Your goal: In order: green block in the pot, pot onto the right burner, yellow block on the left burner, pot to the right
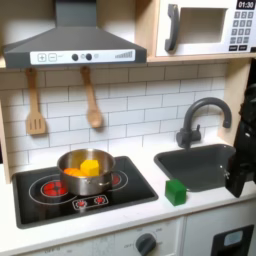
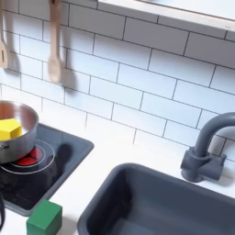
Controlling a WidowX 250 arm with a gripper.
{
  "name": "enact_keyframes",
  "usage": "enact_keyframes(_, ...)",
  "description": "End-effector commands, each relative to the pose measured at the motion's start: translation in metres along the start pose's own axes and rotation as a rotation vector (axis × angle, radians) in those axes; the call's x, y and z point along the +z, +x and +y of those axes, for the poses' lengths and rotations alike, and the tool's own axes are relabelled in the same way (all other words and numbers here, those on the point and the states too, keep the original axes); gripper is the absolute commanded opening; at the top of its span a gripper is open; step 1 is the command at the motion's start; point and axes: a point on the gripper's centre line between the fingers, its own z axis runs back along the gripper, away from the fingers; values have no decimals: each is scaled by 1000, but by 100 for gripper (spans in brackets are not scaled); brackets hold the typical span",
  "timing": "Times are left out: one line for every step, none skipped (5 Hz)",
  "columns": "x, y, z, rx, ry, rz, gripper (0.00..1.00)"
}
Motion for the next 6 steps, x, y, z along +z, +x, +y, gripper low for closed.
enact_keyframes(0, 0, 0, 0, 1, -2, 100)
enact_keyframes(-6, 15, 10, 35, 20, -9, 100)
enact_keyframes(-8, 25, 17, 49, 15, -8, 100)
enact_keyframes(-14, 32, 21, 43, 41, 7, 100)
enact_keyframes(-20, 42, 22, 22, 38, 8, 100)
enact_keyframes(-14, 37, 30, 33, 42, 3, 100)
